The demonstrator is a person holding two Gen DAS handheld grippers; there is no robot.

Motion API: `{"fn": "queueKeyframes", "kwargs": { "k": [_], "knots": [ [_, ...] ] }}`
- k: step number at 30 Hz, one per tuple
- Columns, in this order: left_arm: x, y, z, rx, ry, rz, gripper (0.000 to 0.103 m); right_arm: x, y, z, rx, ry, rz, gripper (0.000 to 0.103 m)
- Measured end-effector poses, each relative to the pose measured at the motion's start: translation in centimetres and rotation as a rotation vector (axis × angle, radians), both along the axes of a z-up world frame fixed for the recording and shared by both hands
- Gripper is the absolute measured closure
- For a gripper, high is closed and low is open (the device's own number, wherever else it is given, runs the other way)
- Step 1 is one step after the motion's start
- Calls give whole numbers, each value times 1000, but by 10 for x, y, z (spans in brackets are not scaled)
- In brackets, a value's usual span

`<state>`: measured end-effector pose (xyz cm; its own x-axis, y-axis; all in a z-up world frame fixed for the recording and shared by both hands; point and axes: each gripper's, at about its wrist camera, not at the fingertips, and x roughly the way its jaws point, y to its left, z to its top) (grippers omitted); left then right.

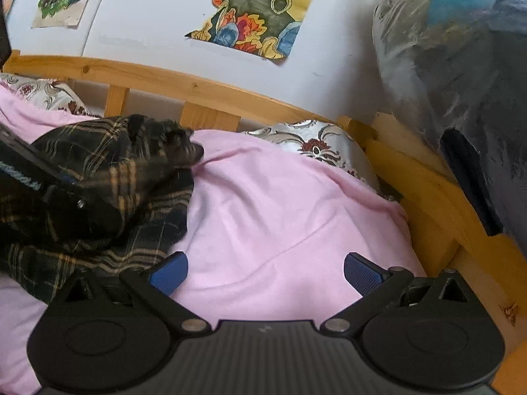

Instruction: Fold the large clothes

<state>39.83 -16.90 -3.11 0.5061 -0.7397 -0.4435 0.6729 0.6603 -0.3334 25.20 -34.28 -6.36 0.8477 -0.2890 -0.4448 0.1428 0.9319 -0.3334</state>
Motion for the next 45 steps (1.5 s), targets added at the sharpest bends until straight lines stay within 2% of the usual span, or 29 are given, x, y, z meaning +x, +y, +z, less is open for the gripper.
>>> {"fn": "queueKeyframes", "kwargs": {
  "k": [1, 2, 4, 8, 10, 13, 15, 19, 21, 24, 27, 29, 33, 36, 39, 42, 45],
  "knots": [
    [-4, 6, 3, -32, 4, -32, 23, 1, 1, 2, 5, -7, 2, 0],
    [-12, 14, 7, -69, -1, -52, 11, 3, 2, 4, 15, -15, 2, 0],
    [-26, 21, 14, -112, -30, -62, 3, 7, 4, 10, 50, -40, -6, 0],
    [-54, 52, 27, -172, -30, 15, 2, 22, 4, 24, 117, -91, -47, 0],
    [-58, 75, 31, -182, 1, 136, 1, 30, 6, 33, 166, -123, -57, 0],
    [-48, 105, 31, -136, 55, 386, 1, 40, 12, 44, 249, -181, -44, 0],
    [-34, 122, 24, -110, 87, 514, 1, 50, 17, 48, 325, -195, -7, 0],
    [-2, 138, 1, -74, 170, 631, 1, 71, 32, 42, 391, -169, 72, 0],
    [8, 136, -13, -58, 211, 644, 1, 81, 40, 30, 367, -118, 99, 0],
    [15, 128, -33, -58, 237, 619, 1, 89, 41, 6, 310, -43, 57, 0],
    [16, 125, -46, -66, 249, 596, 1, 87, 29, -19, 373, 2, 7, 0],
    [19, 122, -56, -60, 261, 586, 1, 82, 22, -34, 408, 11, 1, 0],
    [19, 114, -65, -14, 209, 579, 1, 78, 19, -56, 380, -8, 20, 0],
    [16, 117, -60, -11, 212, 582, 1, 80, 19, -52, 378, 8, 19, 0],
    [4, 122, -48, -32, 216, 606, 1, 74, 20, -35, 405, 8, 20, 0],
    [-17, 125, -37, -60, 153, 591, 1, 60, 24, -17, 416, -47, 54, 0],
    [-33, 122, -37, -40, 134, 564, 1, 49, 34, -15, 371, -37, 81, 0]
  ]
}}
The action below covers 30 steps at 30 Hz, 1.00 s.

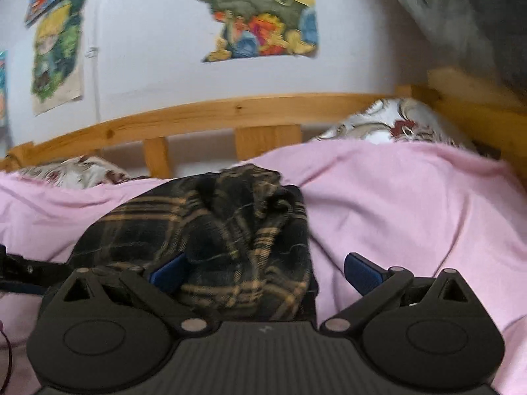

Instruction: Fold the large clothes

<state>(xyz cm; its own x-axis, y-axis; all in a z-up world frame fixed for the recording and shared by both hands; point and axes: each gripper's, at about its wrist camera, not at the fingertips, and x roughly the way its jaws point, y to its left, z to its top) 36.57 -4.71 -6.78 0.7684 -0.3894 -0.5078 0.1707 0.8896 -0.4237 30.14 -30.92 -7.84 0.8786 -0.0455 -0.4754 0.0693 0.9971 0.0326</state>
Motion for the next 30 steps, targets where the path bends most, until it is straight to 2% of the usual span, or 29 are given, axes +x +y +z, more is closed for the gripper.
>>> {"fn": "queueKeyframes", "kwargs": {
  "k": [2, 4, 6, 12, 21, 24, 27, 30],
  "knots": [
    [-3, -3, -8, 19, 5, -9, 1, -3, 1, -9, -15, 42, -10, 0],
    [0, -3, -17, -3, 29, -24, 1, -1, -3, -26, -7, 107, -27, 0],
    [3, -1, -22, -41, 52, -30, 1, -4, -5, -34, -26, 99, -28, 1],
    [2, -3, -22, -29, 48, -26, 1, -5, 0, -30, -52, 118, -25, 0],
    [4, 2, -21, -58, 70, -27, 1, 2, -4, -19, -46, 183, -10, 0],
    [4, 12, -17, -97, 70, -30, 1, 1, -11, -9, 15, 169, 8, 0],
    [6, 30, -14, -195, 50, -40, 1, 0, -25, 1, 159, 135, 38, 0],
    [14, 40, -13, -269, 62, -45, 1, 8, -33, 4, 227, 133, 40, 0]
  ]
}}
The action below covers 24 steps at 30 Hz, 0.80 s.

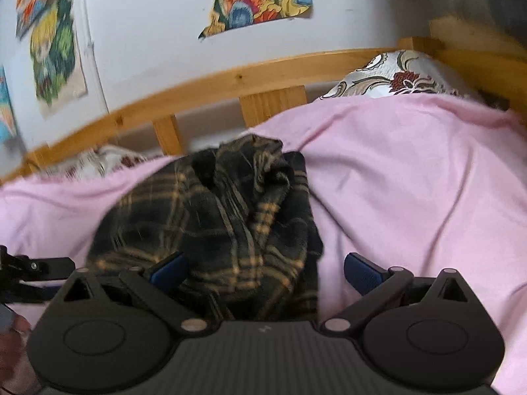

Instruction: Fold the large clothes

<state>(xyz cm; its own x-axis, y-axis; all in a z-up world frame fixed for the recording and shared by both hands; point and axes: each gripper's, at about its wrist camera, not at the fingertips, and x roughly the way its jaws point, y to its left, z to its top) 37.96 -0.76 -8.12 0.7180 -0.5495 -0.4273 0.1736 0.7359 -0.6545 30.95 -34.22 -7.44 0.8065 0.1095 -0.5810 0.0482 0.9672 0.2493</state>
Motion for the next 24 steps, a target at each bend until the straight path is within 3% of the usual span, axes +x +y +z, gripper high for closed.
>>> {"fn": "queueKeyframes", "kwargs": {
  "k": [3, 9, 13, 15, 16, 17, 19, 24],
  "knots": [
    [14, -2, -3, -21, 32, -38, 1, 14, -9, -7, 46, 43, -28, 0],
    [28, -22, -10, 59, 52, -124, 1, 23, -20, -17, 140, 65, -39, 0],
    [38, -23, -18, 28, 80, -164, 1, 19, -9, -9, 56, 39, 12, 3],
    [43, -22, -21, 7, 99, -185, 12, 20, -1, -8, 30, 38, 60, 7],
    [43, -21, -19, -2, 90, -196, 23, 22, 2, -8, 36, 49, 75, 13],
    [42, -20, -16, 3, 87, -193, 28, 24, 6, -9, 37, 54, 81, 23],
    [41, -16, -13, -9, 102, -181, 37, 24, 16, -9, 46, 48, 89, 31],
    [33, -3, -11, 13, 78, -180, 41, 14, 46, 3, -11, -10, 152, 27]
  ]
}}
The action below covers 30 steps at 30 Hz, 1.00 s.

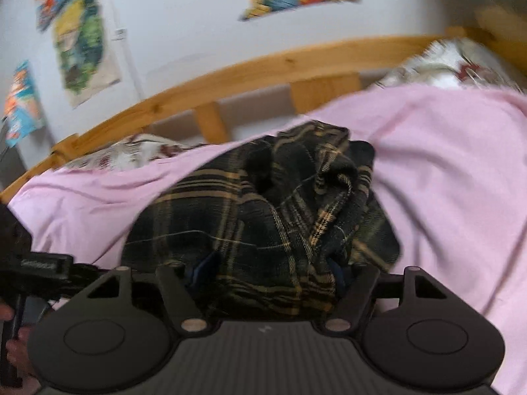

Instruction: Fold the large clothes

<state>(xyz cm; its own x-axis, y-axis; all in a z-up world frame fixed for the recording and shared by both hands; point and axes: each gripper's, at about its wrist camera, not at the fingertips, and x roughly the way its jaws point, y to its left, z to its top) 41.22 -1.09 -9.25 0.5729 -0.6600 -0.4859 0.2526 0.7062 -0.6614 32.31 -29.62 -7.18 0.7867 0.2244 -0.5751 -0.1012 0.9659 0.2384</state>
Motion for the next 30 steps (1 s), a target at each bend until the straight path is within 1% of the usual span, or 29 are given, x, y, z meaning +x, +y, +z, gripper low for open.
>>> {"fn": "queueKeyframes", "kwargs": {
  "k": [1, 3, 5, 6, 7, 8, 9, 10, 11, 14, 15, 16, 17, 18, 19, 20, 21, 22, 23, 25, 27, 30],
  "knots": [
    [0, 1, 1, 2, -6, -4, 41, -2, -1, 1, -1, -12, -6, 23],
    [3, 0, 4, 8, -5, -3, 39, -4, -13, 1, 37, -17, -46, 19],
    [5, -3, 5, 42, -11, 4, 26, -5, -31, -3, 60, -2, -105, 17],
    [5, -6, 6, 68, -19, 9, 23, -3, -39, -5, 63, 5, -132, 17],
    [5, -8, 7, 88, -28, 12, 17, -2, -48, -8, 88, 15, -153, 15],
    [5, -9, 7, 98, -32, 13, 13, -1, -57, -10, 128, 27, -167, 11],
    [6, -10, 6, 100, -28, 14, 11, 0, -64, -13, 161, 43, -175, 9],
    [8, -9, 3, 97, -13, 17, 4, 3, -68, -15, 186, 55, -183, 7],
    [10, -9, 0, 87, 10, 22, 1, 5, -72, -18, 218, 63, -183, 6],
    [16, -6, -8, 24, 51, 20, 1, 16, -75, -25, 264, 79, -179, 4],
    [17, -6, -9, 10, 59, 17, 1, 18, -74, -26, 276, 77, -169, 5],
    [20, -8, -11, -14, 70, 5, 2, 20, -74, -27, 295, 80, -150, 11],
    [22, -11, -12, -46, 86, -13, 5, 22, -72, -27, 322, 90, -124, 26],
    [23, -13, -14, -87, 101, -33, 19, 25, -70, -26, 341, 100, -109, 35],
    [23, -16, -13, -94, 112, -24, 20, 24, -66, -24, 322, 98, -109, 47],
    [22, -19, -10, -75, 103, -15, 23, 23, -63, -21, 293, 96, -102, 59],
    [20, -22, -7, -56, 93, -13, 26, 22, -60, -17, 268, 96, -94, 63],
    [16, -23, -2, -43, 81, -9, 34, 21, -59, -13, 268, 97, -91, 75],
    [13, -21, 2, -45, 75, -8, 41, 19, -57, -8, 272, 97, -87, 78],
    [10, -11, 12, -84, 69, -16, 48, 15, -48, 8, 237, 82, -67, 80],
    [5, 0, 27, -91, 55, -13, 48, 12, -38, 23, 242, 62, -39, 81],
    [-1, 23, 55, -61, 18, -8, 48, 12, -16, 44, 269, 45, -3, 81]
  ]
}}
